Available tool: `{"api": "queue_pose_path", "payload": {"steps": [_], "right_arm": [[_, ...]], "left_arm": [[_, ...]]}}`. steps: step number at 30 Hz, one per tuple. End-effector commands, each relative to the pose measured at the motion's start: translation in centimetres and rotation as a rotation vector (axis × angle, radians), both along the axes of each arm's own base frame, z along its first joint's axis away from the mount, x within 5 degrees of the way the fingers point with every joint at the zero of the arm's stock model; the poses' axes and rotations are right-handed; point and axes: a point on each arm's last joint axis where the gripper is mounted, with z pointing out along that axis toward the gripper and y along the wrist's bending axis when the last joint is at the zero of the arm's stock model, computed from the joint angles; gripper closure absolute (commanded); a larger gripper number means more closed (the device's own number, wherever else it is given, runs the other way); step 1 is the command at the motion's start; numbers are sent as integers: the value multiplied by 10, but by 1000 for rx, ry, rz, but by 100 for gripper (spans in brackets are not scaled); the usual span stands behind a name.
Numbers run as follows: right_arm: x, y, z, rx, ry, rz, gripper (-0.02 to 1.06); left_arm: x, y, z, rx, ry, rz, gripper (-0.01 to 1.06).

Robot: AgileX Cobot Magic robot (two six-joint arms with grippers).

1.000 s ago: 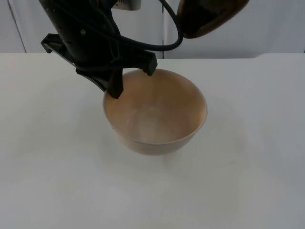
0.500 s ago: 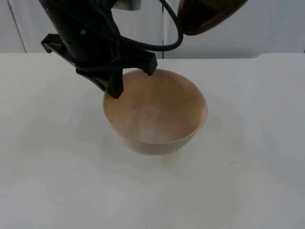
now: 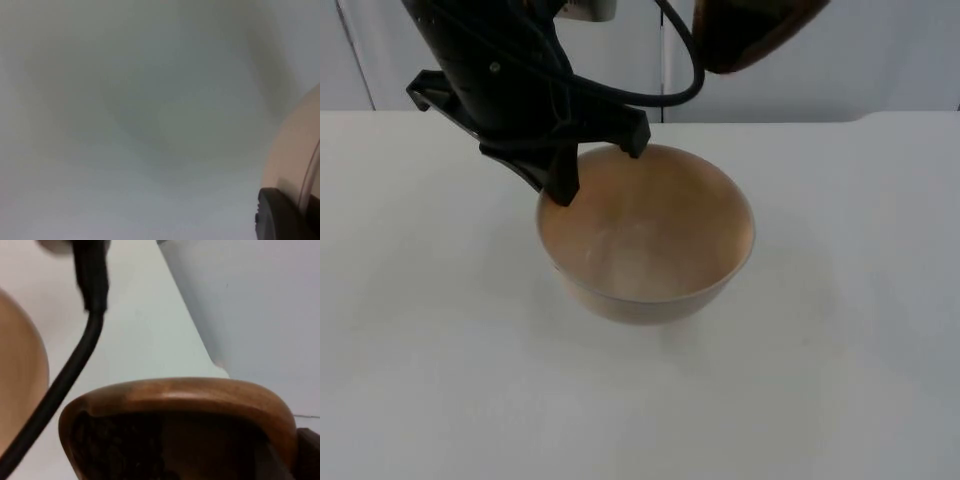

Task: Pick up the bowl with the left hand and pour the coffee beans from the cup into the bowl with the right hand.

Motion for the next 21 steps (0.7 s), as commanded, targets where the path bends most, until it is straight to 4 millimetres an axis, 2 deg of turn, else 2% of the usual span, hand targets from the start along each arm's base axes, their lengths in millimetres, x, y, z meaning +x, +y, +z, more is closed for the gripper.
{"api": "queue_pose_path", "payload": {"steps": [1, 9, 21], "right_arm": [[-1, -1, -9, -33, 0, 1, 105], [-4, 2, -10, -45, -26, 3, 105], [-21, 17, -5, -76, -84, 69, 105]], "left_arm": [[0, -3, 2, -16, -3, 6, 105], [0, -3, 2, -15, -6, 6, 105], [0, -3, 2, -15, -6, 6, 105]]}}
